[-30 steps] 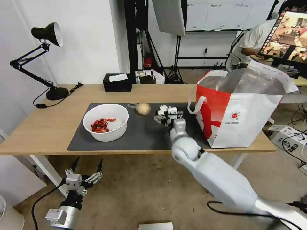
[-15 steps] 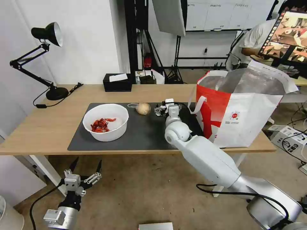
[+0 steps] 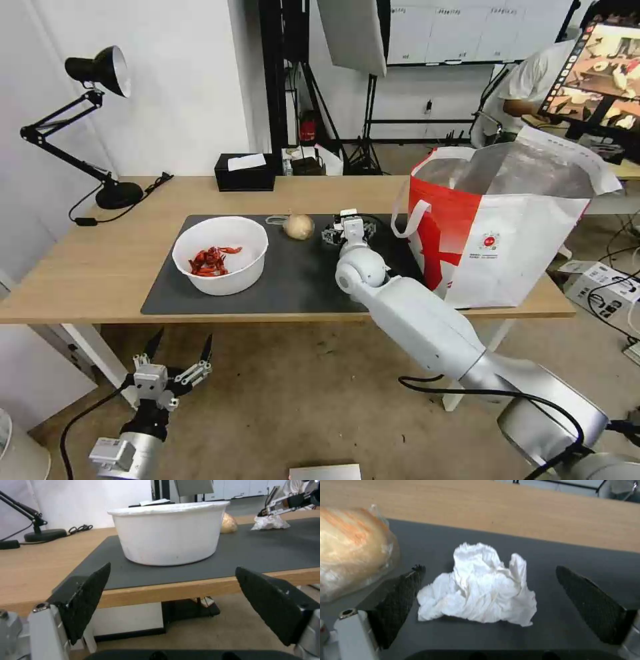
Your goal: Pick up the trash from the table and place it into the takeout bag.
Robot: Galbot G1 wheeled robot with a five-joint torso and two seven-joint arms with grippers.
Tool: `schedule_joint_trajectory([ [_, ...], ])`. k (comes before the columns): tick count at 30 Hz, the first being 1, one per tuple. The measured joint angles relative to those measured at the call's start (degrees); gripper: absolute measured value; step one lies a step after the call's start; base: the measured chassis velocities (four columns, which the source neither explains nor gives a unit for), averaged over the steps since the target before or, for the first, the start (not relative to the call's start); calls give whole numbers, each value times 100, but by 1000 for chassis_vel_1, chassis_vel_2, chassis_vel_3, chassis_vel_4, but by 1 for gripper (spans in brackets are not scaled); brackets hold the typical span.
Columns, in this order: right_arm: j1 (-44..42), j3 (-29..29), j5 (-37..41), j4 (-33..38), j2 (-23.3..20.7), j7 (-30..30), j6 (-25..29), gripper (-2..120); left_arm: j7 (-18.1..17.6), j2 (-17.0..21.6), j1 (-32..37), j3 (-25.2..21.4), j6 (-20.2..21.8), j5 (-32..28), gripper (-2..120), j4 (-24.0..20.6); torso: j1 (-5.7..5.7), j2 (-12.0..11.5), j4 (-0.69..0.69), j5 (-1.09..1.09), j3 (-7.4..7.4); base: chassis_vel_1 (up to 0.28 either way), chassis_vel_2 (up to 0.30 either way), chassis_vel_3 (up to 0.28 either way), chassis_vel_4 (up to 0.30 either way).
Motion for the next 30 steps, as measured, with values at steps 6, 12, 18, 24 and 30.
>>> schedule_joint_trajectory([
  [6,37,21,85,-153,58,-98,-94,100,2,-5,1,14,1,7,100,4,0,0,0,0,0,0,0,0,0],
  [12,58,96,104,-388,176,-235,-87,100,8,-20,0,35,-6,42,100,39,0,0,0,0,0,0,0,0,0],
  [18,116,173,109,-586,279,-318,-56,100,10,-2,14,32,-9,40,100,11,0,0,0,0,0,0,0,0,0],
  [24,193,266,121,-840,367,-427,-52,100,12,4,25,28,-19,30,100,8,0,0,0,0,0,0,0,0,0],
  [30,203,333,128,-1015,420,-500,-52,100,13,10,17,33,-22,16,100,9,0,0,0,0,0,0,0,0,0],
])
